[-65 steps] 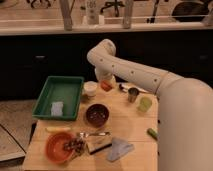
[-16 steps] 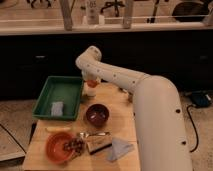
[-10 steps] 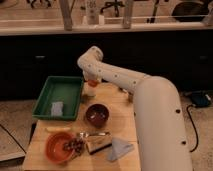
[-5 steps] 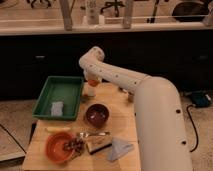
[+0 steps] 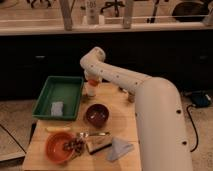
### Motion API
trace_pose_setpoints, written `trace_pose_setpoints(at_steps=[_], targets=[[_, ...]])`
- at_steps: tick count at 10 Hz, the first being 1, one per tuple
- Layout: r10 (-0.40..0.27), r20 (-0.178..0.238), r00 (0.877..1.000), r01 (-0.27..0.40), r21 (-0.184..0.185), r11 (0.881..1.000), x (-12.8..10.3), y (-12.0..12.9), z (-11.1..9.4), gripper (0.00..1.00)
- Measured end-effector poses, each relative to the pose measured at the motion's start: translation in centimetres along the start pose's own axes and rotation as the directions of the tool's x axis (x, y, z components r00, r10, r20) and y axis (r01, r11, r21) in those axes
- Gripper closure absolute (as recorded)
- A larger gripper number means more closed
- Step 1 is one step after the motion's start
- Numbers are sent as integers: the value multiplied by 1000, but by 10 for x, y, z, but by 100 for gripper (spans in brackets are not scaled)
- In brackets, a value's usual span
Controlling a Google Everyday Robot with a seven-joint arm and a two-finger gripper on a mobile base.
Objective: Place apple in paper cup
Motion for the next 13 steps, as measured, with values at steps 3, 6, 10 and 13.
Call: trace_pose_setpoints(at_steps=[3, 6, 10, 13], targets=[[-6, -4, 1000, 6, 13, 1000, 2, 0, 1, 95], [-13, -8, 1000, 13, 27, 1000, 3, -1, 2, 95], [-24, -13, 1000, 24, 46, 999, 3, -5, 3, 95], [-32, -18, 999, 33, 62, 998, 4, -9, 4, 95]])
